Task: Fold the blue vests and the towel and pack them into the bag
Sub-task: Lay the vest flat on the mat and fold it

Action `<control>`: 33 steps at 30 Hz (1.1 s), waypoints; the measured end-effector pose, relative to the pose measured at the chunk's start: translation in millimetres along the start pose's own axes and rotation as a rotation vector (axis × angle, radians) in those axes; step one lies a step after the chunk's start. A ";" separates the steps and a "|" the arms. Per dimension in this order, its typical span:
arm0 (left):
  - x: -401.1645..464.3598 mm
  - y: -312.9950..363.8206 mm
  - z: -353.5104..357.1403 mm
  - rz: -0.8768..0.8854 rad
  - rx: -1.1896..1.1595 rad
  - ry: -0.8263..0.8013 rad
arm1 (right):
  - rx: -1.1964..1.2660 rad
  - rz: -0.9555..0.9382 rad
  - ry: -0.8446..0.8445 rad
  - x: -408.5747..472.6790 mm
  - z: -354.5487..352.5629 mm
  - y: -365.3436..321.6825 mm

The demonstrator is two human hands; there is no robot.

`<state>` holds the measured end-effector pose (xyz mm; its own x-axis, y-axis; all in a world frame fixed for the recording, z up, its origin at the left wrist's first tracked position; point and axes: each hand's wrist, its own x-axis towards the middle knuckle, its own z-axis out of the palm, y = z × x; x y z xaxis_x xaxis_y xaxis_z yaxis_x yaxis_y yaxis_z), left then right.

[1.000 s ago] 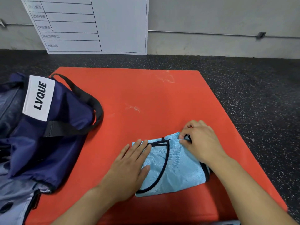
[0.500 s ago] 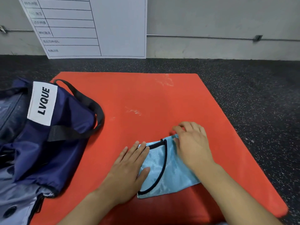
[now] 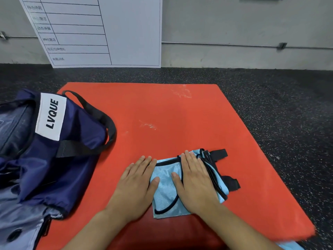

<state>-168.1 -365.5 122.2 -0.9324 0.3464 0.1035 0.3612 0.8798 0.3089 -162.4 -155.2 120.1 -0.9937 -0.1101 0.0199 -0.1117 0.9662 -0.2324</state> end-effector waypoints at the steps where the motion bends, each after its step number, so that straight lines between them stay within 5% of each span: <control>1: 0.1 -0.7 -1.5 -0.006 -0.008 -0.002 | 0.001 -0.012 -0.002 0.9 -1.4 0.6; 7: 1.2 -5.8 -6.1 0.002 -0.047 0.006 | 0.074 -0.096 0.022 5.9 -15.1 1.6; 12: 5.9 -7.1 -4.8 0.027 -0.049 -0.013 | 0.047 -0.030 0.376 7.8 -72.2 32.2; 18: 7.0 -7.6 0.1 0.056 -0.067 -0.003 | 0.020 0.305 -0.274 -4.6 -93.2 87.0; 25: 13.2 2.1 0.5 0.061 -0.082 0.064 | 0.199 0.210 -0.393 -11.8 -94.8 99.0; 33: 17.1 9.7 -2.9 0.035 -0.065 0.108 | 0.010 0.021 0.060 18.6 -71.1 101.8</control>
<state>-180.5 -351.9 129.7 -0.9169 0.3363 0.2149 0.3947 0.8440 0.3633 -192.7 -42.3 166.0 -0.9944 -0.0754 0.0734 -0.0911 0.9658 -0.2427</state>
